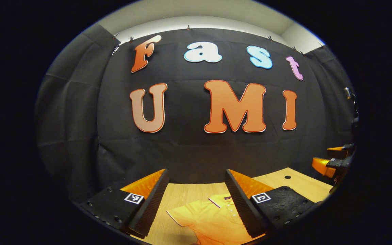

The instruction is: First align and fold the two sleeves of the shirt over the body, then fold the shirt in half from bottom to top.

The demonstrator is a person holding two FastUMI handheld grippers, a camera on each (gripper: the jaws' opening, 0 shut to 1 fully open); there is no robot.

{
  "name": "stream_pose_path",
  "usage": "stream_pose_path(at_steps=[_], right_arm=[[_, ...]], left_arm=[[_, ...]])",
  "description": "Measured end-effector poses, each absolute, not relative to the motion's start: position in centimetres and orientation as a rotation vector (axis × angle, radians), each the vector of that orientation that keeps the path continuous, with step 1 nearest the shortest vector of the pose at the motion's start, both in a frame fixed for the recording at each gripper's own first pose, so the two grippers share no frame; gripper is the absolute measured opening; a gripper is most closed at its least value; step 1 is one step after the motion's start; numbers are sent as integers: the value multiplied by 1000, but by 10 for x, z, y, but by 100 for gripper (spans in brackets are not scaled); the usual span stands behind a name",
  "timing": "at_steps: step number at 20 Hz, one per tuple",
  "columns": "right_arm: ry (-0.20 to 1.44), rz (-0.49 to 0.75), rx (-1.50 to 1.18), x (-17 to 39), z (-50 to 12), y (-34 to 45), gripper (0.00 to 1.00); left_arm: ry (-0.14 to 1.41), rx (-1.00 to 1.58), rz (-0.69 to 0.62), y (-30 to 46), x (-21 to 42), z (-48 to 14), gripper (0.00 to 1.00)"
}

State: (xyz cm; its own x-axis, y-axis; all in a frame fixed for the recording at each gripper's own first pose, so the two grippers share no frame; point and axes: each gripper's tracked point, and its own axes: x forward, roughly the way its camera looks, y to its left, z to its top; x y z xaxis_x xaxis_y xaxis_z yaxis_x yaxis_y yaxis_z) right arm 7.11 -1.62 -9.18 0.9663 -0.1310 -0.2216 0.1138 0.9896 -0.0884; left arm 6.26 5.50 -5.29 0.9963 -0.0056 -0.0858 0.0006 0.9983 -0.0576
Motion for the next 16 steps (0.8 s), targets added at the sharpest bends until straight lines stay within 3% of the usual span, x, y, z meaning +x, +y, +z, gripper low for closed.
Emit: stream_pose_path(at_steps=[7,16], right_arm=[[409,-103,-101,111,-162,-13,99],[831,-82,27,152,-297,-48,96]], left_arm=[[22,-31,18,74,59,-36,99],[17,27,171,70,38,-26,99]])
